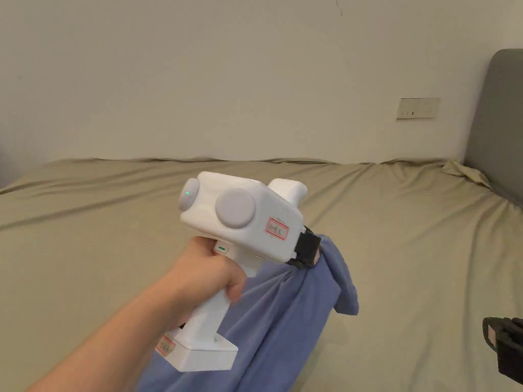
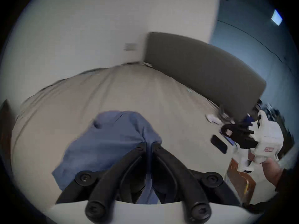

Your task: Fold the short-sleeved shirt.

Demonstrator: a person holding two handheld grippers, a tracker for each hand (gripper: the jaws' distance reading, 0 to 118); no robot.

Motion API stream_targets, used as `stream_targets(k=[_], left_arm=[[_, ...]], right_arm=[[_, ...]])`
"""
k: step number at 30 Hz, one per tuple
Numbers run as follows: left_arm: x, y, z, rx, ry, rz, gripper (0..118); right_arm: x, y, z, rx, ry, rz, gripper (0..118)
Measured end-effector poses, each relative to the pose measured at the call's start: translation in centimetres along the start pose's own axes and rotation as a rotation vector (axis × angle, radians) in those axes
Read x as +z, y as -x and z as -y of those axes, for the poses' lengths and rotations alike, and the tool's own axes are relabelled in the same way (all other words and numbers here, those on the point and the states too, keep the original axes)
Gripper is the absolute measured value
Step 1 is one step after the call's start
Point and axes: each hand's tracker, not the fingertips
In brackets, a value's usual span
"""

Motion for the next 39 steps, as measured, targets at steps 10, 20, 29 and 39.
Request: stream_targets(k=[10, 20, 29, 39], left_arm=[[-15.8, -12.0, 8.7, -0.024, 0.294, 0.296, 3], [-4.9, -2.1, 8.2, 0.138, 0.207, 0.220, 117], [14.2, 9.4, 14.8, 0.352, -0.042, -0.436, 4], [22.9, 13.6, 23.8, 0.535, -0.215, -0.662, 2]], right_arm=[[2.0, -6.0, 4.4, -0.051, 0.095, 0.137, 2], [-0.1, -3.4, 3.3, -0.058, 0.057, 0.027, 2], [-1.5, 0.2, 0.0, -0.031, -0.008, -0.046, 2], [-2.3, 2.9, -1.9, -0.008, -0.073, -0.063, 2]])
